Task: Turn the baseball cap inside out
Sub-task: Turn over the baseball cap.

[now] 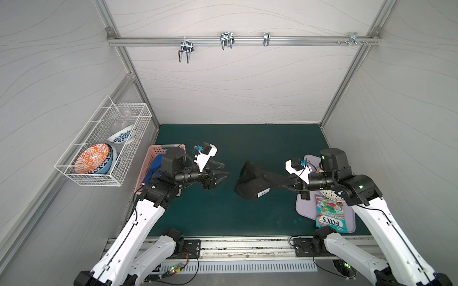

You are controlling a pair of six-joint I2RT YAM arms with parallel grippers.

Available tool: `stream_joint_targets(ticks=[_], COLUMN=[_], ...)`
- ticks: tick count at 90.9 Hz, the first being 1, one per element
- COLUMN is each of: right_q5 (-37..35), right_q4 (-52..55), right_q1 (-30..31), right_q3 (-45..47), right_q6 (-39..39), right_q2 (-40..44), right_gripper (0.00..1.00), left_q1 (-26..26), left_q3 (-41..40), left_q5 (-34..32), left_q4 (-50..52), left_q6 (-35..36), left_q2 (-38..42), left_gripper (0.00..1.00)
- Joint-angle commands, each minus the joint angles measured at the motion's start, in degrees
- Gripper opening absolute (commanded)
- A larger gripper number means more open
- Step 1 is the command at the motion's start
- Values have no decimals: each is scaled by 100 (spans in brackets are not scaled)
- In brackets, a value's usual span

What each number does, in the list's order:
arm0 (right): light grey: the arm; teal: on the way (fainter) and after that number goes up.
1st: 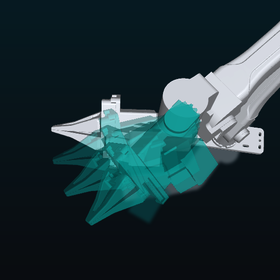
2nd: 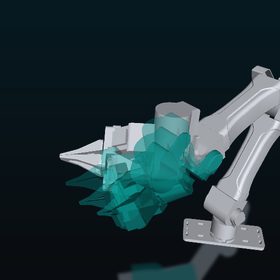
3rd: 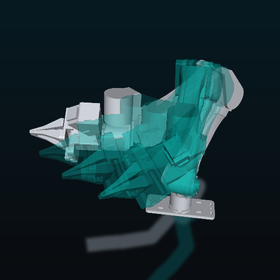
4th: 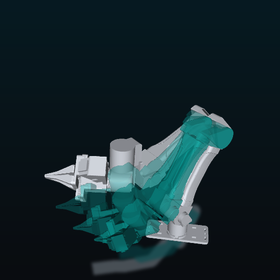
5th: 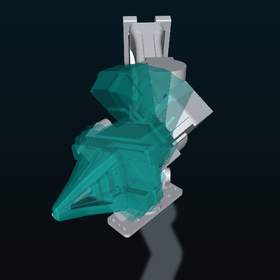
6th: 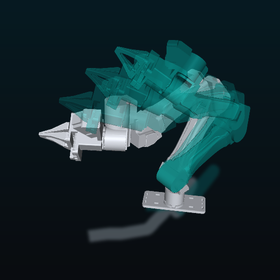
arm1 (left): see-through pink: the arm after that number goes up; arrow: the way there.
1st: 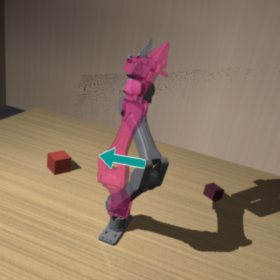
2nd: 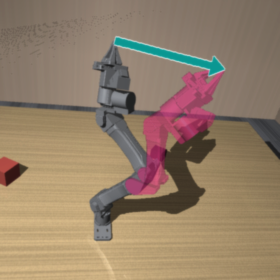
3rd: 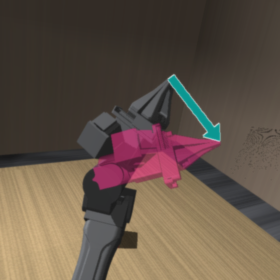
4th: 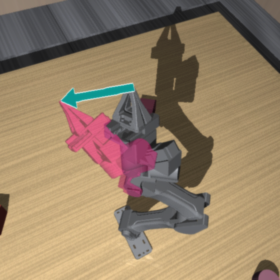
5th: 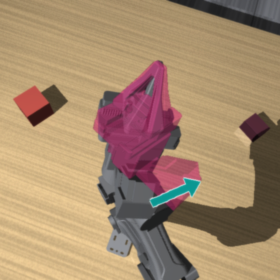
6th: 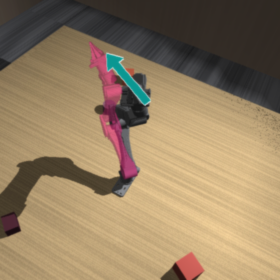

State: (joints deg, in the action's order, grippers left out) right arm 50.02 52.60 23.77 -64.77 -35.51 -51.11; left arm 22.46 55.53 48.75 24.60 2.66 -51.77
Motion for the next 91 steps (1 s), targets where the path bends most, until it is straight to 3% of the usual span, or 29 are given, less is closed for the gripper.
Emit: stream_joint_targets(ticks=[1, 7, 18, 29, 41, 59, 75, 79, 91], right_q5=[940, 1214, 1866, 2007, 1882, 1764, 1570, 1433, 767], right_q4=[399, 395, 384, 452, 999, 1239, 1596, 1684, 1875], right_q1=[51, 142, 160, 229, 457, 570, 808, 822, 842], right_q3=[-123, -65, -22, -35, -187, -312, -605, -666, -756], right_q6=[-660, -609, -300, -238, -504, -648, -939, -1015, -1229], right_q2=[-57, -76, -199, -205, -345, -478, -793, -859, -913], right_gripper=[0, 0, 0, 0, 0, 0, 0, 0, 0], left_q1=[390, 556, 584, 595, 709, 891, 1120, 1168, 1089], left_q3=[276, 330, 452, 808, 994, 1081, 1000, 1004, 969], left_q5=[-138, -165, 145, 804, 1839, 2884, 3532, 3653, 3695], left_q4=[95, 36, -62, 351, 221, 234, 137, 179, 433], left_q6=[1007, 1215, 1469, 1685, 1091, 297, -346, -416, -247], left_q2=[-227, -310, -476, -731, -1002, -1147, -1265, -1301, -1167], left_gripper=[61, 66, 93, 97, 95, 80, 73, 65, 24])
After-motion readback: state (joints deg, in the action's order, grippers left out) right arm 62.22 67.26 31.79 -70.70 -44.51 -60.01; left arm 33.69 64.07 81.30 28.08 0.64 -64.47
